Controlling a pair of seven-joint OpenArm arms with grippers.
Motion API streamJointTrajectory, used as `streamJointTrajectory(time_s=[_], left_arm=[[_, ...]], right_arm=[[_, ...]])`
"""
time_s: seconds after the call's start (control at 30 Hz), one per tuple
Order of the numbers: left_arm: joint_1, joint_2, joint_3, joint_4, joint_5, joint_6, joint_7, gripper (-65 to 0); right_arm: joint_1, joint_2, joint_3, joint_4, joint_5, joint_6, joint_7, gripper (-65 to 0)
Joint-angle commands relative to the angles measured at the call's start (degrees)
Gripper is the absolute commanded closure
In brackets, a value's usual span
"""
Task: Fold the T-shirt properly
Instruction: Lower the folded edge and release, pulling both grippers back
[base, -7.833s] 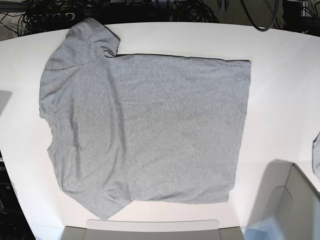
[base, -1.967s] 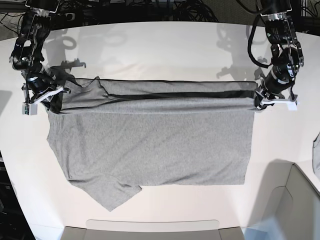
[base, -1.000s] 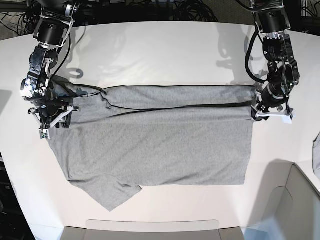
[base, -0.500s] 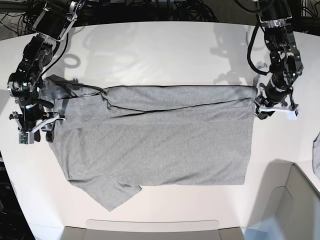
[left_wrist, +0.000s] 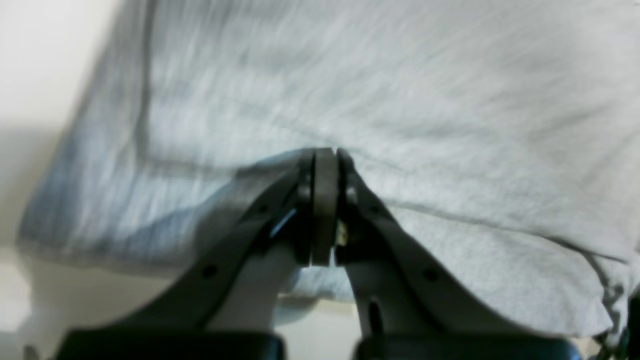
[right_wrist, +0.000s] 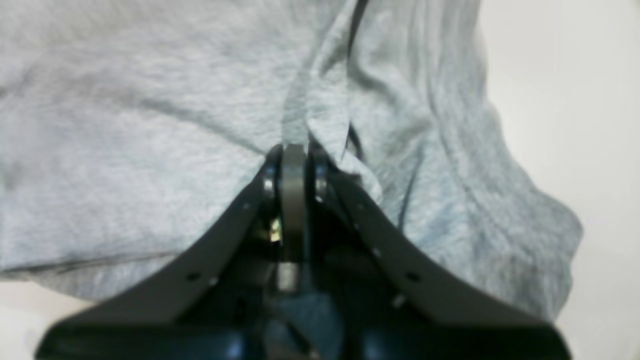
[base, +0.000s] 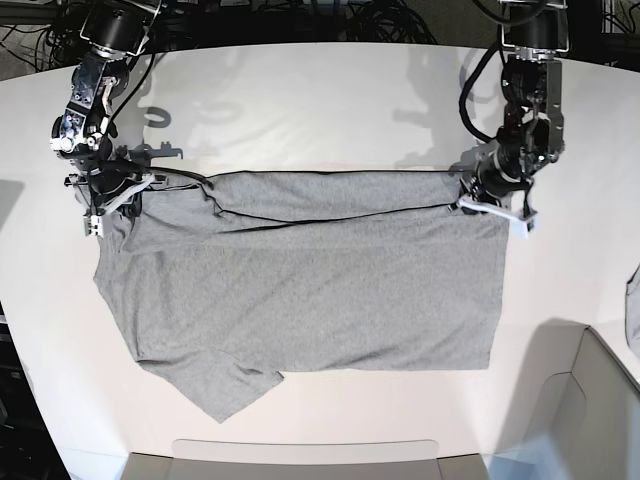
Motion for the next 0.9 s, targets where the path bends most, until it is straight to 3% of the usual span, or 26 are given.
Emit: streamJointTrajectory(time_s=[0.0, 0.2, 0.4, 0.47, 0.53, 0.63, 0.73, 0.87], left_arm=[[-0.26, -0.59, 0.17, -0.94, 0.53, 0.93, 2.25, 0.0], [1.06, -0.94, -0.27, -3.31, 0.53, 0.93, 7.44, 0.0], [6.51, -2.70, -0.27, -2.87, 0.35, 0.93, 8.32, 0.0], [8.80, -3.93, -0.10, -2.79, 0.18, 0.84, 8.32, 0.0], [11.52, -4.37, -0.01, -2.44, 0.18, 0.75, 7.88, 0.0], [15.65, -4.46, -0.45, 0.03, 0.44, -2.85, 7.88, 0.0], [19.26, -4.54, -0.45, 1.35, 0.53, -7.60, 8.15, 0.0], [24.01, -6.04, -0.45, 1.17, 0.53, -9.97, 7.35, 0.0]], right_arm=[[1.23, 1.51, 0.27, -0.35, -0.87, -0.37, -0.01, -2.4], [-1.76, 3.80, 0.27, -1.40, -0.78, -0.37, -0.01, -2.4], [-6.33, 3.89, 0.10, 2.11, -0.78, -0.02, -0.01, -2.4], [-7.91, 3.89, 0.19, 3.87, -0.69, 2.79, -0.01, -2.5], [-9.76, 3.89, 0.27, 5.63, -0.78, 8.06, -0.19, -2.6], [-12.13, 3.71, 0.27, 6.95, -0.87, 11.93, -0.19, -2.6], [-14.42, 3.54, 0.27, 7.56, -0.87, 12.37, -0.19, -2.6], [-17.41, 3.45, 0.01, 7.56, -0.87, 12.55, -0.19, -2.6]])
